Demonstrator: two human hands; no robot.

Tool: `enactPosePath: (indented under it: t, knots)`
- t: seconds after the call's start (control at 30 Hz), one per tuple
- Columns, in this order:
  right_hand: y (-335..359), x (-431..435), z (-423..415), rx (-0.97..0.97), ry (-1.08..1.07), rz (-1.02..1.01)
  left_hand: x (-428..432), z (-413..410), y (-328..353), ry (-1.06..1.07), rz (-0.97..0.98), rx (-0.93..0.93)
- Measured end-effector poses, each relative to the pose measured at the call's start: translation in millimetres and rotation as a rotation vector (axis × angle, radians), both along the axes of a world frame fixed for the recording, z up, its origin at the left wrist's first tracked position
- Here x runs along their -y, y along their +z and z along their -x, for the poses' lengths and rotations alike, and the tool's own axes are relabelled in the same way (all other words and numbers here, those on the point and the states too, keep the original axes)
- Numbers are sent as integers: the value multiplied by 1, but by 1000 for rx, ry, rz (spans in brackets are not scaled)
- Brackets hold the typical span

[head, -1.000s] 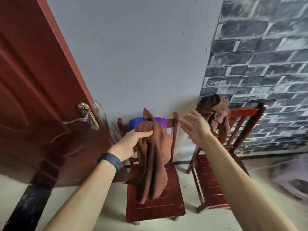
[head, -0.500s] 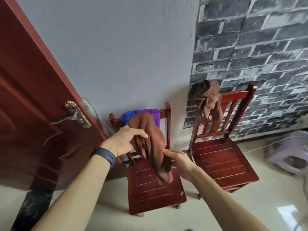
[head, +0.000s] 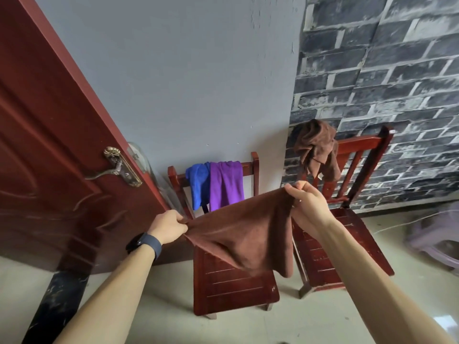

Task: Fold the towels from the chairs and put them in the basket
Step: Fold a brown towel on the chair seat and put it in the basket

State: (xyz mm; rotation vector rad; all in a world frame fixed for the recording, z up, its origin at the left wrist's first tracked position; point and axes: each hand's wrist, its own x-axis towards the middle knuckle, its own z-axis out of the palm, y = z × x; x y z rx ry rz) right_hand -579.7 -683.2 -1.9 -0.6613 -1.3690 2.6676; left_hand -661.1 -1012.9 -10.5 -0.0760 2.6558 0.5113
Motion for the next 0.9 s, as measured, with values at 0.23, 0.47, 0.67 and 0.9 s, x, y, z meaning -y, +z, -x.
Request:
enactPosePath:
  t: [0.23,0.47,0.67,0.9]
  knots:
    - [-30,-22,-10,253,16,122,-18,-7,1,476,-697,105]
    - [-92,-37,-39,684,261,-128,-27,-2,-11,441,-511,143]
    - [-136,-43,-60,861,563,-300,-21,-6,-23,533,-445,223]
    - [-110,-35,-58,758,470,-179,-2,-11,-32,729,-736,315]
